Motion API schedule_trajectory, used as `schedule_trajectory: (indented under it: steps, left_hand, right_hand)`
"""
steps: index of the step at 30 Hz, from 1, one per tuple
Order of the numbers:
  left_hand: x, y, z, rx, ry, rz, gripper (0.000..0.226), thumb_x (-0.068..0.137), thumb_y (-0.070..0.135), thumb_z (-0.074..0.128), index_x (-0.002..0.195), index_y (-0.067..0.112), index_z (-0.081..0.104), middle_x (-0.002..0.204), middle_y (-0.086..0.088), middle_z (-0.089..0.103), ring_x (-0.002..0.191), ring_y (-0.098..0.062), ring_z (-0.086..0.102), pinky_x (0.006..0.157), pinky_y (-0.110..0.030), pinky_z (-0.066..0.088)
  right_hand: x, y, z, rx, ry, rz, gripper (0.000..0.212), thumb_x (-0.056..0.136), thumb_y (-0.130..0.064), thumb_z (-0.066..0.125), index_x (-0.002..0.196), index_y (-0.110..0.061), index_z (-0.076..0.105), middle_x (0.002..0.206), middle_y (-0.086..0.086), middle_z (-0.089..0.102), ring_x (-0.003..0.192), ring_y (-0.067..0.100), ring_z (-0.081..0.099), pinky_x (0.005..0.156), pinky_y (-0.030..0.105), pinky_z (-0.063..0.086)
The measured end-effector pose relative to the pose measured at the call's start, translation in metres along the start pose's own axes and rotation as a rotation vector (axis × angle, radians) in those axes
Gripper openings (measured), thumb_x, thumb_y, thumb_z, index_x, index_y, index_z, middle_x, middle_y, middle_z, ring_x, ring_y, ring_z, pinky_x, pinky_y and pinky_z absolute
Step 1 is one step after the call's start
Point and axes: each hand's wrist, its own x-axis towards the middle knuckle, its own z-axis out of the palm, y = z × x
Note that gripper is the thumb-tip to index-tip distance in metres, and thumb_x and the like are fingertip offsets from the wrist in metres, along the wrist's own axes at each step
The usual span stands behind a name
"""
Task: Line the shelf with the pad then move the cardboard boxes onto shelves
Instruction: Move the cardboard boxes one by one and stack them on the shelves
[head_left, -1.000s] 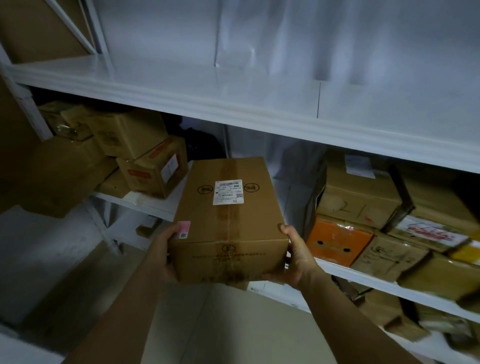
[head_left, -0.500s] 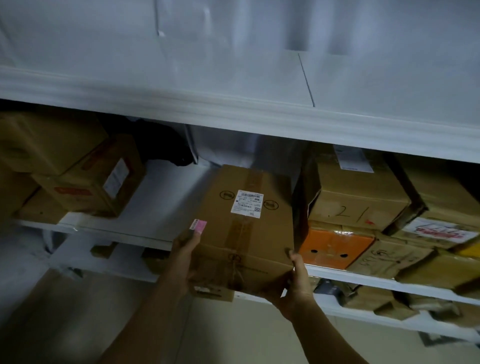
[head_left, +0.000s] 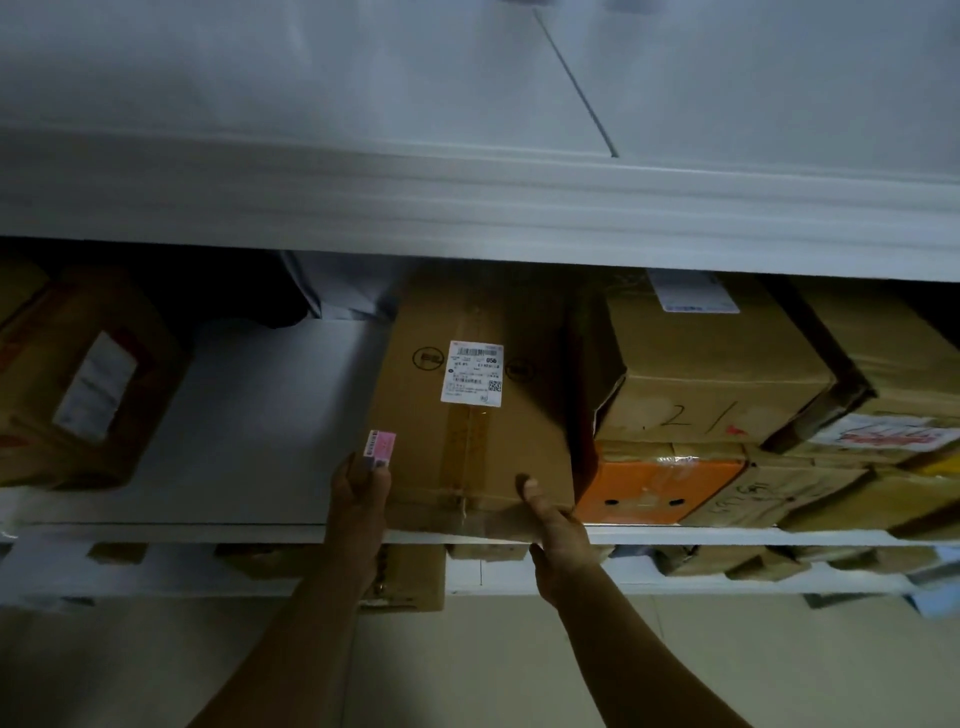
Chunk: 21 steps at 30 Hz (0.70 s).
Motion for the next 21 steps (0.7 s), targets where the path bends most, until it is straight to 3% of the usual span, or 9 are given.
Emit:
schedule_trajectory:
  steps: [2, 5, 9, 14, 17, 19, 21]
  left_hand:
    - [0.006, 0.002, 0.006, 0.006, 0.007, 0.017, 0.049, 0.094, 0.041, 0.050, 0.138, 0.029, 0.032, 0.126, -0.006, 0.049, 0.115, -0.028, 0.050, 0.101, -0.050, 0.043]
    - [0.013, 0.003, 0.017, -0.004, 0.013, 0.061, 0.042, 0.097, 0.032, 0.048, 0.136, 0.027, 0.036, 0.121, -0.004, 0.047, 0.112, -0.025, 0.048, 0.100, -0.046, 0.043]
    - [0.014, -0.002, 0.022, -0.050, 0.019, 0.062, 0.034, 0.096, 0.029, 0.049, 0.128, 0.031, 0.038, 0.119, 0.000, 0.046, 0.113, -0.025, 0.049, 0.101, -0.051, 0.044]
    - [0.013, 0.000, 0.022, -0.068, 0.018, 0.059, 0.046, 0.097, 0.026, 0.049, 0.140, 0.023, 0.034, 0.120, 0.002, 0.043, 0.113, -0.021, 0.043, 0.104, -0.051, 0.041]
    - [0.013, 0.001, 0.024, -0.017, 0.070, 0.029, 0.047, 0.095, 0.030, 0.052, 0.139, 0.023, 0.036, 0.123, -0.002, 0.047, 0.116, -0.027, 0.046, 0.102, -0.052, 0.042]
    - [0.010, 0.002, 0.028, 0.024, 0.135, -0.003, 0.043, 0.094, 0.032, 0.053, 0.133, 0.016, 0.042, 0.123, -0.012, 0.051, 0.111, -0.033, 0.050, 0.097, -0.050, 0.045]
    - [0.000, 0.004, 0.035, 0.018, 0.214, -0.024, 0.036, 0.095, 0.032, 0.052, 0.119, 0.006, 0.050, 0.119, -0.023, 0.056, 0.097, -0.038, 0.054, 0.081, -0.047, 0.049]
  right_hand:
    - [0.009, -0.001, 0.003, 0.028, 0.030, -0.040, 0.044, 0.081, -0.025, 0.071, 0.118, -0.011, 0.050, 0.112, 0.007, 0.057, 0.103, 0.022, 0.049, 0.093, 0.036, 0.035]
    - [0.018, -0.010, 0.008, 0.055, 0.105, -0.030, 0.026, 0.083, -0.028, 0.069, 0.096, -0.017, 0.050, 0.112, 0.007, 0.054, 0.109, 0.026, 0.048, 0.107, 0.042, 0.033]
    - [0.024, -0.015, 0.014, 0.092, 0.173, -0.002, 0.051, 0.083, -0.031, 0.069, 0.124, -0.012, 0.045, 0.122, 0.009, 0.056, 0.118, 0.030, 0.050, 0.105, 0.040, 0.036]
    - [0.019, -0.024, 0.014, 0.048, 0.190, 0.042, 0.059, 0.083, -0.032, 0.070, 0.130, -0.010, 0.042, 0.126, 0.013, 0.054, 0.112, 0.031, 0.051, 0.093, 0.037, 0.040]
    - [0.014, -0.029, 0.006, 0.014, 0.129, 0.077, 0.065, 0.084, -0.029, 0.070, 0.136, -0.010, 0.036, 0.133, 0.015, 0.047, 0.126, 0.037, 0.044, 0.104, 0.044, 0.037]
    - [0.008, -0.032, -0.005, 0.001, 0.086, 0.103, 0.063, 0.086, -0.023, 0.068, 0.137, -0.009, 0.034, 0.136, 0.017, 0.043, 0.130, 0.038, 0.040, 0.107, 0.046, 0.035]
    - [-0.004, -0.040, -0.020, -0.017, 0.069, 0.103, 0.048, 0.090, -0.016, 0.063, 0.132, -0.007, 0.040, 0.132, 0.018, 0.047, 0.122, 0.036, 0.048, 0.099, 0.044, 0.040]
